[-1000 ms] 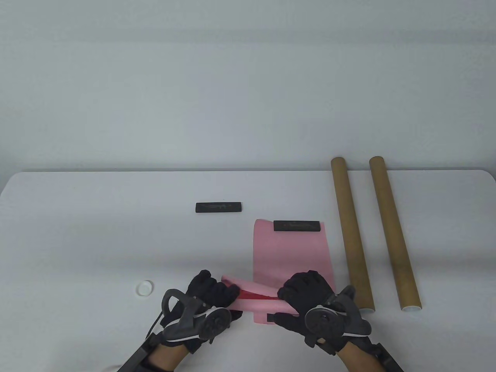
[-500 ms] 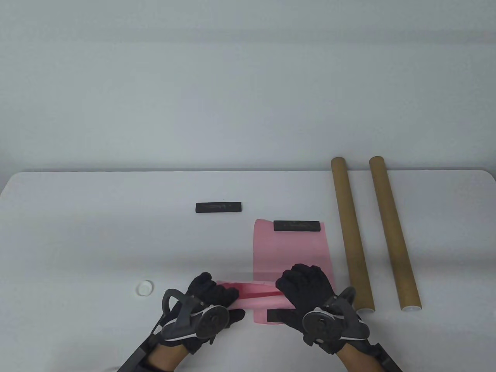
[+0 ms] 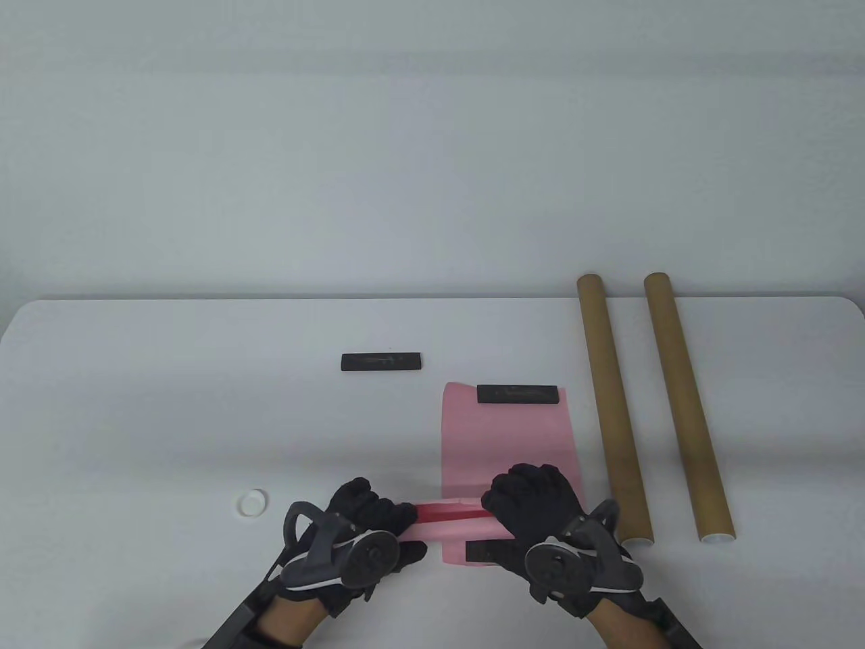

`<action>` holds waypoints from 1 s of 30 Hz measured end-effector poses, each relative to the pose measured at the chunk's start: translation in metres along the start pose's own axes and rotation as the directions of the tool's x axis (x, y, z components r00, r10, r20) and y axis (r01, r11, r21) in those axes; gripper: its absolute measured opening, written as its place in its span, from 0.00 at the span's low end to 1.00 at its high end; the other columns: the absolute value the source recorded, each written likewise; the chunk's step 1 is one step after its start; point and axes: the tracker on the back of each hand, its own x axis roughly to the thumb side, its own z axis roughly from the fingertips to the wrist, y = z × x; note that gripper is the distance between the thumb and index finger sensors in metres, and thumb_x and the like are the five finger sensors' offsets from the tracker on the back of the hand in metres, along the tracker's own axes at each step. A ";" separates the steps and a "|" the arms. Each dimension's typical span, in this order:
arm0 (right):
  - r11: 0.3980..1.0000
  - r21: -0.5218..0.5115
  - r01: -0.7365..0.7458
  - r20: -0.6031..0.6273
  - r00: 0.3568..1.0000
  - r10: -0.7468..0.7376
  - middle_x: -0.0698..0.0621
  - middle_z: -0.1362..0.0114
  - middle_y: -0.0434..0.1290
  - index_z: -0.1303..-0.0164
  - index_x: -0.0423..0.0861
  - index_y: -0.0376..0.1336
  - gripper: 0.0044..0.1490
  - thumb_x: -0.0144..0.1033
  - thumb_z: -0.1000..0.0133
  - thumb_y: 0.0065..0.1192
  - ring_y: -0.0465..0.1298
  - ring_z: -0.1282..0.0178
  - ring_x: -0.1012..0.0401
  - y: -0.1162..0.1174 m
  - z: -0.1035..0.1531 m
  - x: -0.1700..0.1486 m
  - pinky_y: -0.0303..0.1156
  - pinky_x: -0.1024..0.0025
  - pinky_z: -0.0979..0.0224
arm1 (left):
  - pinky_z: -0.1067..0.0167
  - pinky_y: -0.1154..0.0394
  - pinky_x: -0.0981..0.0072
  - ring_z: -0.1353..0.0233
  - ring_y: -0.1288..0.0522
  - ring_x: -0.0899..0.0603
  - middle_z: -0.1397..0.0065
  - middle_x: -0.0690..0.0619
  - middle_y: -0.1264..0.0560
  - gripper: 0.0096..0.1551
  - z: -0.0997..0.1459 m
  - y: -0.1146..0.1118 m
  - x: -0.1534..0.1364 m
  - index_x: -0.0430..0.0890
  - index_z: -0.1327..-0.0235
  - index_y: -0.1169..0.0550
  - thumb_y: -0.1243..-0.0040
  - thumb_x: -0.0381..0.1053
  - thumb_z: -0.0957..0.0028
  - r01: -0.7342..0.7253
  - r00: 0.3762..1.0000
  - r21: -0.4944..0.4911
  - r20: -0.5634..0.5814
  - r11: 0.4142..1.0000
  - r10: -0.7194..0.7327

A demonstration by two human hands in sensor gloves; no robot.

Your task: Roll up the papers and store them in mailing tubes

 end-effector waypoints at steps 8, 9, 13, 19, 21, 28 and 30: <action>0.990 0.026 0.142 -0.020 0.990 -0.141 0.45 0.41 0.82 0.53 0.46 0.79 0.34 0.64 0.51 0.68 0.80 0.36 0.41 0.002 -0.001 -0.004 0.69 0.31 0.30 | 0.29 0.30 0.48 0.49 0.13 0.53 0.50 0.61 0.15 0.37 0.003 0.002 0.009 0.56 0.39 0.24 0.35 0.70 0.62 0.074 0.997 0.033 0.026 0.997 -0.075; 0.990 0.025 0.139 -0.019 0.990 -0.139 0.44 0.39 0.81 0.51 0.45 0.78 0.36 0.65 0.51 0.68 0.79 0.34 0.40 0.002 -0.001 -0.005 0.69 0.30 0.30 | 0.29 0.30 0.48 0.52 0.13 0.53 0.54 0.61 0.14 0.36 0.003 0.003 0.008 0.57 0.41 0.22 0.36 0.71 0.62 0.067 0.997 0.043 0.027 0.997 -0.068; 0.998 0.001 0.061 -0.005 0.998 -0.061 0.41 0.26 0.72 0.34 0.44 0.70 0.42 0.58 0.53 0.76 0.71 0.25 0.36 -0.001 0.000 -0.002 0.65 0.28 0.28 | 0.30 0.28 0.49 0.60 0.12 0.54 0.63 0.61 0.13 0.36 0.001 0.001 0.004 0.55 0.46 0.18 0.43 0.73 0.62 0.006 1.000 0.003 0.007 1.000 -0.006; 0.997 0.020 0.068 -0.015 0.998 -0.068 0.44 0.35 0.79 0.50 0.46 0.77 0.32 0.60 0.51 0.72 0.78 0.32 0.40 0.000 -0.001 -0.002 0.67 0.29 0.29 | 0.27 0.33 0.45 0.40 0.16 0.49 0.40 0.57 0.18 0.43 0.002 -0.001 0.009 0.55 0.33 0.28 0.40 0.72 0.61 0.084 0.996 0.010 0.015 0.996 -0.084; 0.996 0.032 0.087 -0.018 0.996 -0.086 0.45 0.39 0.81 0.55 0.46 0.79 0.34 0.65 0.51 0.69 0.80 0.34 0.41 0.001 -0.001 -0.004 0.68 0.30 0.30 | 0.28 0.33 0.46 0.42 0.16 0.50 0.42 0.58 0.18 0.40 0.002 0.001 0.012 0.56 0.34 0.27 0.38 0.70 0.60 0.110 0.993 0.043 0.030 0.993 -0.111; 0.997 0.025 0.070 -0.029 0.997 -0.069 0.39 0.24 0.70 0.32 0.43 0.69 0.43 0.57 0.52 0.75 0.69 0.24 0.34 0.000 0.000 -0.007 0.63 0.27 0.29 | 0.29 0.28 0.49 0.60 0.12 0.54 0.63 0.61 0.12 0.36 -0.001 -0.001 0.005 0.55 0.47 0.18 0.46 0.74 0.62 0.031 0.999 -0.002 0.027 1.000 -0.031; 0.998 0.026 0.053 -0.030 0.998 -0.052 0.40 0.27 0.73 0.37 0.45 0.72 0.36 0.54 0.51 0.75 0.71 0.25 0.35 -0.001 0.000 -0.007 0.64 0.28 0.29 | 0.29 0.29 0.48 0.57 0.12 0.53 0.60 0.61 0.12 0.38 -0.001 -0.002 0.004 0.55 0.45 0.19 0.45 0.74 0.62 0.029 0.999 -0.010 0.021 1.000 -0.029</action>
